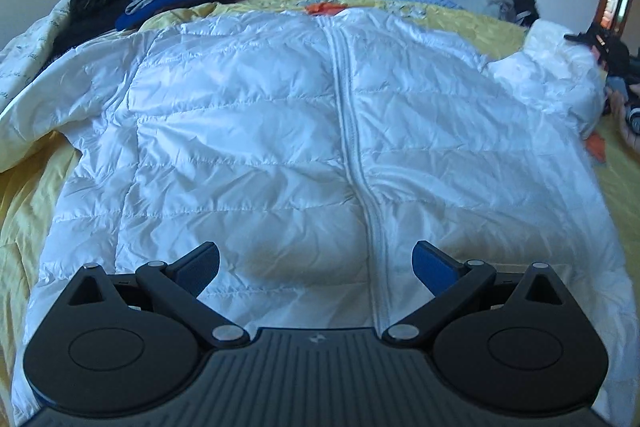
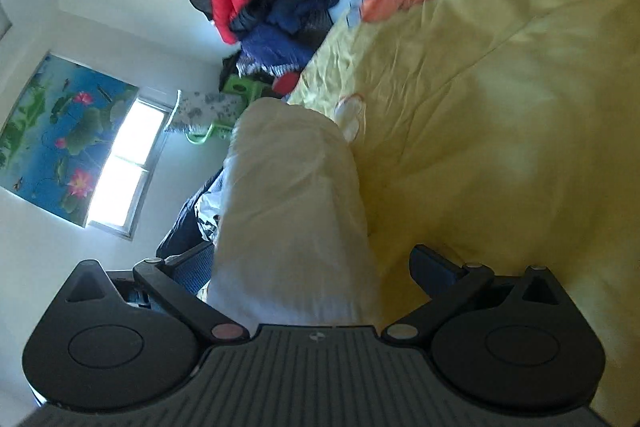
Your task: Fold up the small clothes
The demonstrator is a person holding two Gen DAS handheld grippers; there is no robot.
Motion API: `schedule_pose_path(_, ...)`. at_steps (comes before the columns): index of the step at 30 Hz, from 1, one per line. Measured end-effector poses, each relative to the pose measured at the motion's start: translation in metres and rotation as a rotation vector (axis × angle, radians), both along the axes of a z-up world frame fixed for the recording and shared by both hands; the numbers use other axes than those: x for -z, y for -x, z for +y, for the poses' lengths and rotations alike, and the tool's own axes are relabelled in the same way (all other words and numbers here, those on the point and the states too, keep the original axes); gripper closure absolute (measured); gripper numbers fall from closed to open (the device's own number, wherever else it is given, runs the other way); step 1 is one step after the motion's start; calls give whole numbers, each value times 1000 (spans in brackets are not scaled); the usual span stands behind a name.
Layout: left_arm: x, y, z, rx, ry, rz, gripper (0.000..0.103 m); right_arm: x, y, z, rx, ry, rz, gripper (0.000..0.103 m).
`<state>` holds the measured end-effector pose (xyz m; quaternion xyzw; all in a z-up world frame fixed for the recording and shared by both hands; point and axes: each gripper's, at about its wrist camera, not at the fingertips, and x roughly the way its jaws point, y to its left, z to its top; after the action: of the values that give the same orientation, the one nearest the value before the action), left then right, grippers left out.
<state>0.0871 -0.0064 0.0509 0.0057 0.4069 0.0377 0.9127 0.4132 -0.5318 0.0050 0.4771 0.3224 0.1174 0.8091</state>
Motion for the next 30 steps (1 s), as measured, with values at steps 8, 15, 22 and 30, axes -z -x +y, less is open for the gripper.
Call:
schedule_pose_path(8, 0, 5, 14, -47, 51, 3, 0, -43, 13, 40, -90, 143, -148, 86)
schedule_pose_path(15, -28, 47, 51, -96, 92, -117, 0, -172, 89, 148, -291, 149, -575, 88)
schedule_pose_path(22, -56, 109, 115, -250, 102, -295, 0, -149, 245, 360, -962, 366, -699, 6)
schedule_pose_path(30, -50, 129, 121, -213, 57, -267, 0, -127, 264, 311, -751, 297, -525, 1)
